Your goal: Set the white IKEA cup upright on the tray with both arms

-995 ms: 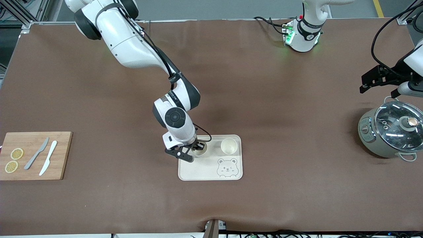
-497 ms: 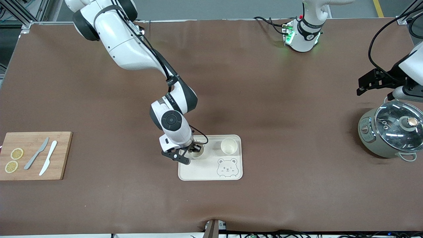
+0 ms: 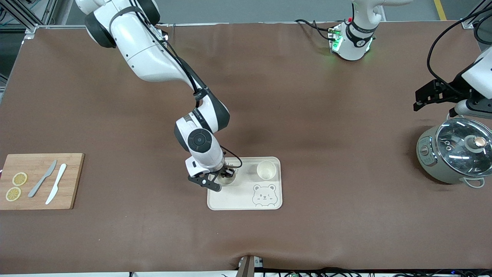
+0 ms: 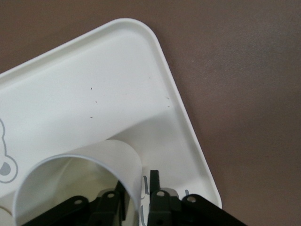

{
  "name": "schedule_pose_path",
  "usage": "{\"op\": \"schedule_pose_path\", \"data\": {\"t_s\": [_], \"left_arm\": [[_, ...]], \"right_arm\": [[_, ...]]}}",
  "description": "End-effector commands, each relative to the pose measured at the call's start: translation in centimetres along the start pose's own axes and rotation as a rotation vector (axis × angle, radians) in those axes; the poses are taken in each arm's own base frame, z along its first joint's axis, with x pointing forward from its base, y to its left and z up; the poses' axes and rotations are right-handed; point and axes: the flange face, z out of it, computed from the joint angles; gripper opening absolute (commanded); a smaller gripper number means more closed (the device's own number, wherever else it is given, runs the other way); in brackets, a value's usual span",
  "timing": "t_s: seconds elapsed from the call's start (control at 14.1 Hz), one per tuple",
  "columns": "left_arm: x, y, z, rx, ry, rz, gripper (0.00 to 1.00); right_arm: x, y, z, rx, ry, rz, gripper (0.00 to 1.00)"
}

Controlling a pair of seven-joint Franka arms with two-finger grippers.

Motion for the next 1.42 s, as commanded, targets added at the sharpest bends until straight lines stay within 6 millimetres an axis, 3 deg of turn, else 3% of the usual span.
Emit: {"op": "schedule_pose_path", "data": {"t_s": [0.0,0.36,0.5,0.99,1.21,1.35], "left_arm": [[0.2,0.3,0.3,0.018,-0.015,0.009,1.00],[0.4,0.4,0.8,0.084,-0.029,0.030,1.00],[0.5,0.7,0.8,0.084,-0.029,0.034,1.00],[0.4,1.1,1.5,0.065,-0.056,0.021,1.00],[0.2,1.2,2.1,0.062,-0.084,0.028,1.00],[0.2,1.2,2.0,0.063,-0.079,0.025,1.00]], "right_arm": [[0.5,0.3,-0.1,0.005,0.013,-0.008,1.00],[0.4,0.7,-1.2,-0.005,0.007,-0.001,1.00],[-0.7,1.3,-4.0,-0.012,0.005,-0.011,1.00],[-5.4,6.2,-17.7,-0.042,0.010,-0.042,1.00],[-7.5,10.5,-23.5,-0.046,0.023,-0.104,1.00],[-6.3,14.1,-27.4,-0.065,0.021,-0.152,1.00]]}}
